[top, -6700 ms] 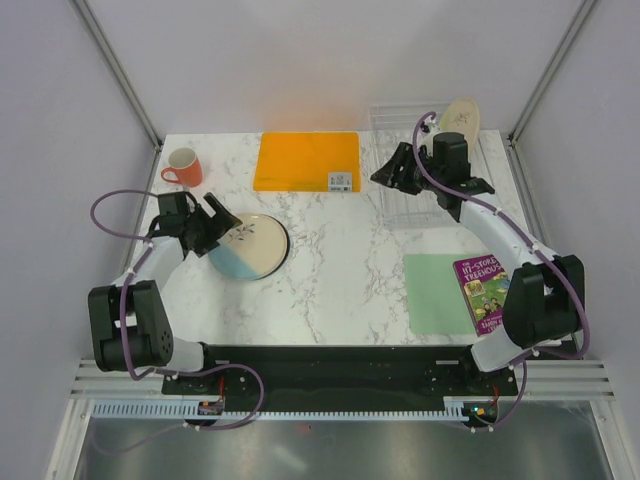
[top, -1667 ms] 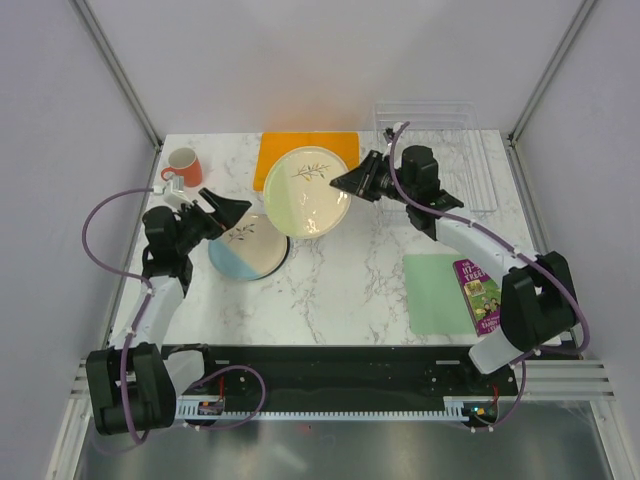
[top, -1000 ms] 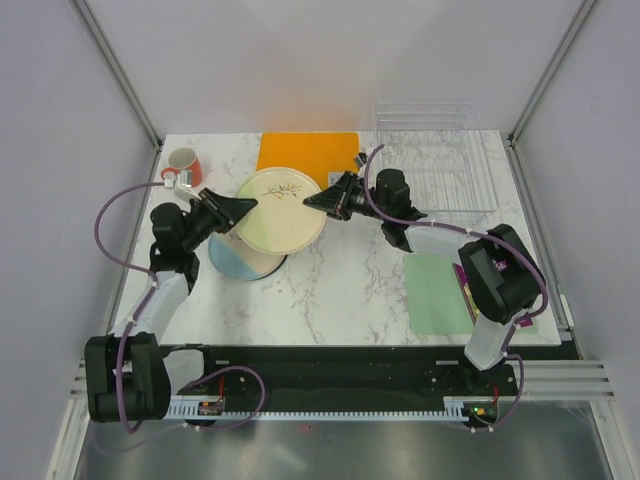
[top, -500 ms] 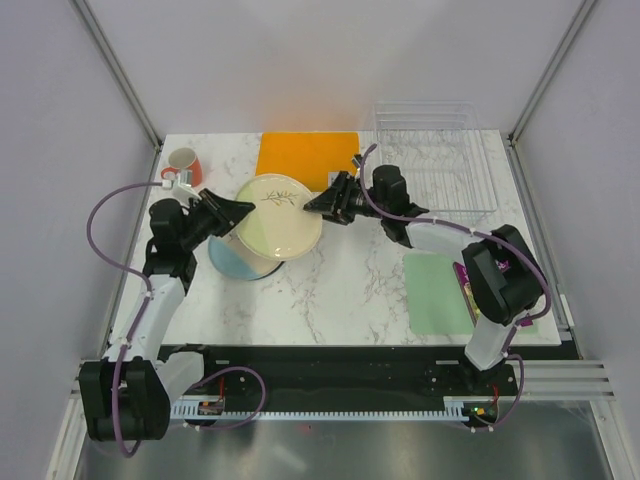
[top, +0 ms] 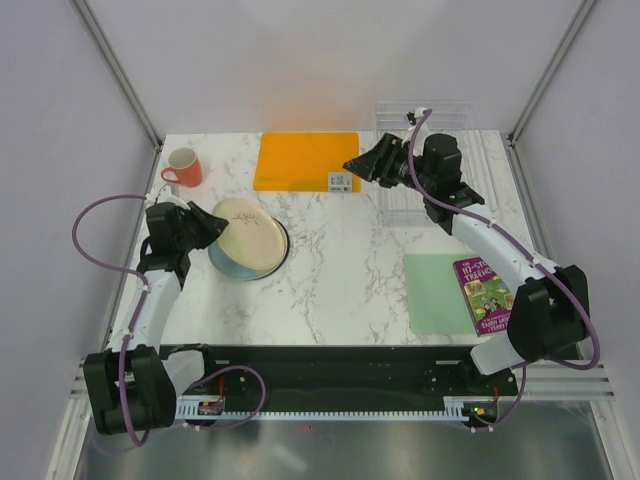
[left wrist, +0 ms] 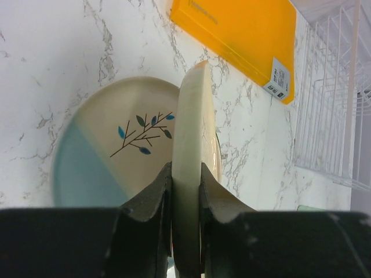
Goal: Unload the plates from the dish rack
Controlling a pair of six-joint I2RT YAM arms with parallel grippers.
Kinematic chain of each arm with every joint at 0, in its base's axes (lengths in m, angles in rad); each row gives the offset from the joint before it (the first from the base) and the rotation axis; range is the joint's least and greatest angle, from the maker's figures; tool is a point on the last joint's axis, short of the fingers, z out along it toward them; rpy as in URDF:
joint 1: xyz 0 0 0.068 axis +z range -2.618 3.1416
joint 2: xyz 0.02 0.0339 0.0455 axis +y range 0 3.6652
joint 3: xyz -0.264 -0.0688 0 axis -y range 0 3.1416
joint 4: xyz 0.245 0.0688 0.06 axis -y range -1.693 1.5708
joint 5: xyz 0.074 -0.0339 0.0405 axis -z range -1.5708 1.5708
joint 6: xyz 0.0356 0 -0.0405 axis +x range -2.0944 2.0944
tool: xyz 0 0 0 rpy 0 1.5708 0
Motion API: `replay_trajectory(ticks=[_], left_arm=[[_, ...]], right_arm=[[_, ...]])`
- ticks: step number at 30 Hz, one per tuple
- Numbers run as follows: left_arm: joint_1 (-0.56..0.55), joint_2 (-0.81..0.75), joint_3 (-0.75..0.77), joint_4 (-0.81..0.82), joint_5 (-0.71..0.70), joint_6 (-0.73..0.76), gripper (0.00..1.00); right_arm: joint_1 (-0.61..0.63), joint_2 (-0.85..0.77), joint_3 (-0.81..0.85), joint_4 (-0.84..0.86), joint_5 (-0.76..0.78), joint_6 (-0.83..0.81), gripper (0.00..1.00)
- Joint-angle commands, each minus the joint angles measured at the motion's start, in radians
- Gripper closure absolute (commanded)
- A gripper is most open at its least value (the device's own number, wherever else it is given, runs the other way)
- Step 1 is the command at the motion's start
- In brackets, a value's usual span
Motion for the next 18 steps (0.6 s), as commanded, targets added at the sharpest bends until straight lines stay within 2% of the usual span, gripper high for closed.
replay_trajectory(ticks=[1,8,10,12,14,15,18], left_arm=[[0.006,-0.006,0.015,0.107,0.017,-0.013,0.98],[0.008,0.017,0.041,-0.054,-0.08,-0.016,0.98],[0.006,0.012,0.042,-0.08,-0.091,0.0,0.91],[0.008,0.004,0.038,-0.092,-0.105,0.001,0.78],[0.006,0.0,0.03,-0.092,-0.111,0.003,0.7],[0.008,-0.002,0.027,-0.094,-0.112,0.009,0.58],[0.008,0.0,0.007,-0.095,-0.114,0.012,0.36]], right_arm=[[-0.006,-0.001,-0.011,-0.042,0.009,-0.04,0.34],[-0.008,0.014,-0.003,-0.047,0.003,-0.047,0.35],[-0.008,0.017,-0.002,-0.051,0.003,-0.049,0.35],[-0.008,0.017,-0.003,-0.055,0.003,-0.05,0.35],[-0.008,0.02,-0.003,-0.056,0.003,-0.052,0.35],[-0.009,0.022,-0.002,-0.058,0.003,-0.05,0.35],[-0.009,0.023,-0.002,-0.062,0.001,-0.052,0.35]])
